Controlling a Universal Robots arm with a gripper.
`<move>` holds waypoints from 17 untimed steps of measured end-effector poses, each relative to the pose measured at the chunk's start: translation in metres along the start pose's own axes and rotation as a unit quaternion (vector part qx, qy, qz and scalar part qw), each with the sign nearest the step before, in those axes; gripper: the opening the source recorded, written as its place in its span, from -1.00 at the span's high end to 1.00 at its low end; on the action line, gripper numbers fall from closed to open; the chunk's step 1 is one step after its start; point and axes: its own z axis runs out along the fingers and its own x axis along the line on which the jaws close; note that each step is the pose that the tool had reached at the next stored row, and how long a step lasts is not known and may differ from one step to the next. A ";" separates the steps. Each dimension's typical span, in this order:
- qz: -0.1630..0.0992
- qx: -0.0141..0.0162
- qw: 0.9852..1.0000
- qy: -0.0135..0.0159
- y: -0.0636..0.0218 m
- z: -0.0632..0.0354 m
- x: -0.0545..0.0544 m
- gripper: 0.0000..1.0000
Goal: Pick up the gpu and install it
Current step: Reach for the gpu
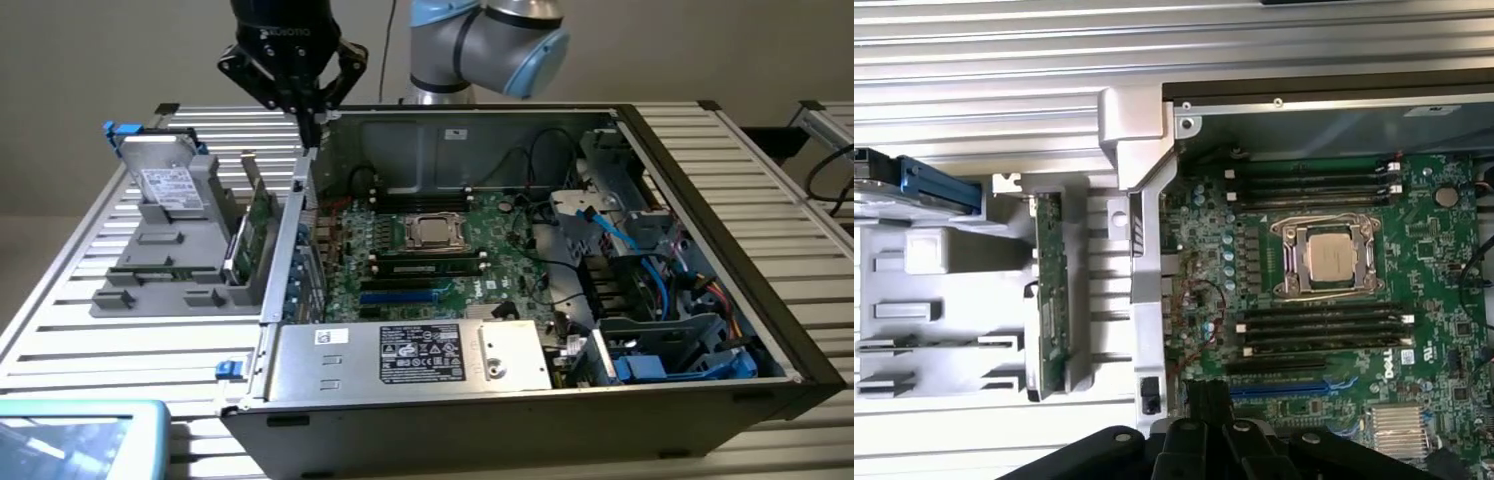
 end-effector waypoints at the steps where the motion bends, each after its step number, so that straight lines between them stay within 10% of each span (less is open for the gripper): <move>1: 0.000 0.000 1.000 0.000 -0.0003 -0.0001 0.004 0.76; 17: -0.001 -0.003 1.000 0.000 -0.0055 0.0004 0.077 0.76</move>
